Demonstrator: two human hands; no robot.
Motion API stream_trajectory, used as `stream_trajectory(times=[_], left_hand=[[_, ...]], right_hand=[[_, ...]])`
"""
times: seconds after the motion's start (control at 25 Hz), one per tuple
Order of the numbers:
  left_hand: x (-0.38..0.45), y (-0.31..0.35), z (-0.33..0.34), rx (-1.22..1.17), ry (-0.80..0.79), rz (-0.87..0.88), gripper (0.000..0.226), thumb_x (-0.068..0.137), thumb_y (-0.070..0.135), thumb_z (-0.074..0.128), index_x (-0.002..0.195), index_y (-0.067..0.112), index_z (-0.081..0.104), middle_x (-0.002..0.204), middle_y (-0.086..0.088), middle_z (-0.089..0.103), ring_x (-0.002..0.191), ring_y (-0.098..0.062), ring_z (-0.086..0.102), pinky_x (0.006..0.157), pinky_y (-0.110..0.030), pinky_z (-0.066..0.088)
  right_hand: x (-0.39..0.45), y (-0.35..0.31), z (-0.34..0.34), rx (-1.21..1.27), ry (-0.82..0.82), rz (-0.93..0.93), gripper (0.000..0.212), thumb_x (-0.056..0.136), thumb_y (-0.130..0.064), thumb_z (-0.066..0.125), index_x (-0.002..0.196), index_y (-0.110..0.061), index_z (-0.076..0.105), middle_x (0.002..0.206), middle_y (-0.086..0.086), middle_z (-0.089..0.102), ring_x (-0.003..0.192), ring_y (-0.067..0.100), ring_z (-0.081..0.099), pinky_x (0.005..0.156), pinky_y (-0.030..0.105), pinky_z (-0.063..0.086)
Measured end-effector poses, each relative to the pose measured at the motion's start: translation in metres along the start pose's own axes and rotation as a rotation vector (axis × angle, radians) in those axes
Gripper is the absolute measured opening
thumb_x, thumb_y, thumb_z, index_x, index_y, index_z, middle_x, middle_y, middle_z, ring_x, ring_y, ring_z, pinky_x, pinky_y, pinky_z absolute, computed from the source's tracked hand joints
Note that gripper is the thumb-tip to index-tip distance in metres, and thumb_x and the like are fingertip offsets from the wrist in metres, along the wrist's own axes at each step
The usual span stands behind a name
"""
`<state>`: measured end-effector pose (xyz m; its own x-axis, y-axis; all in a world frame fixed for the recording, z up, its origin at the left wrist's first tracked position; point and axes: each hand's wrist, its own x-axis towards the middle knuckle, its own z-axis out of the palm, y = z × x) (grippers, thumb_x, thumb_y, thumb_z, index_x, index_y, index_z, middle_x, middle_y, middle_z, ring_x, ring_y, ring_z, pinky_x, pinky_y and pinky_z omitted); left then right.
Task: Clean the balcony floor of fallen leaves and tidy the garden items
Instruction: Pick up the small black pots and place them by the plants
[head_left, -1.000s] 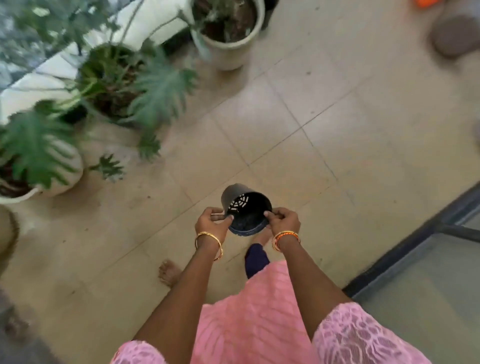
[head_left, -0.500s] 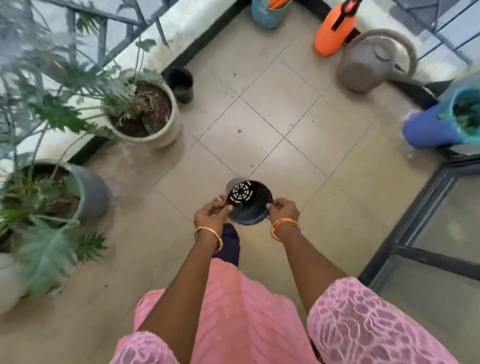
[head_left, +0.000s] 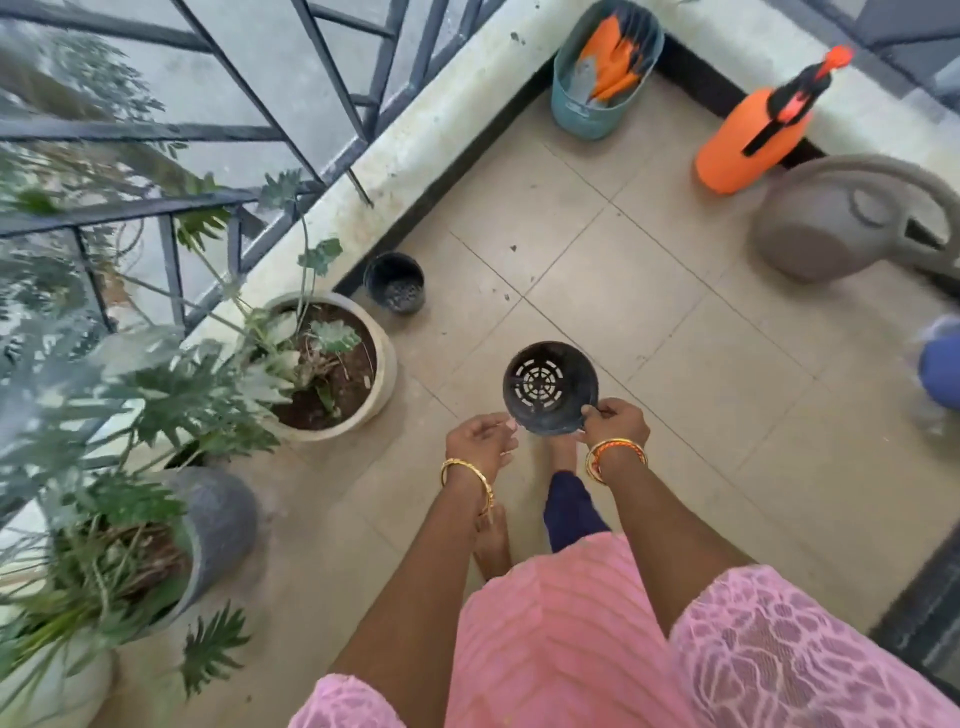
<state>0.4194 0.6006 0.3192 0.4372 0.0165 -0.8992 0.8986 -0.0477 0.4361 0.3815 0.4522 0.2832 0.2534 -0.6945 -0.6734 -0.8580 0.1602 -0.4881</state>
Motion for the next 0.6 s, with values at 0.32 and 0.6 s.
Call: stream_trajectory(times=[0.32, 0.6], left_hand=[[0.117, 0.118, 0.051, -0.03, 0.048, -0.153, 0.009, 0.091, 0.014, 0.061, 0.085, 0.02, 0.057, 0.075, 0.0, 0.059, 0.061, -0.013, 0.054, 0.042, -0.014, 0.043], [0.258, 0.168, 0.063, -0.186, 0.112, -0.2, 0.021, 0.096, 0.0, 0.043, 0.092, 0.02, 0.049, 0.102, -0.004, 0.057, 0.069, -0.011, 0.054, 0.058, -0.023, 0.045]], right_hand=[[0.143, -0.126, 0.1, 0.031, -0.187, 0.028, 0.017, 0.075, -0.005, 0.071, 0.066, -0.016, 0.063, 0.078, 0.016, 0.068, 0.066, 0.029, 0.067, 0.072, 0.046, 0.058], [0.231, -0.189, 0.221, -0.033, -0.314, 0.017, 0.012, 0.079, 0.004, 0.066, 0.091, 0.003, 0.064, 0.082, 0.022, 0.066, 0.056, 0.027, 0.064, 0.06, 0.036, 0.06]])
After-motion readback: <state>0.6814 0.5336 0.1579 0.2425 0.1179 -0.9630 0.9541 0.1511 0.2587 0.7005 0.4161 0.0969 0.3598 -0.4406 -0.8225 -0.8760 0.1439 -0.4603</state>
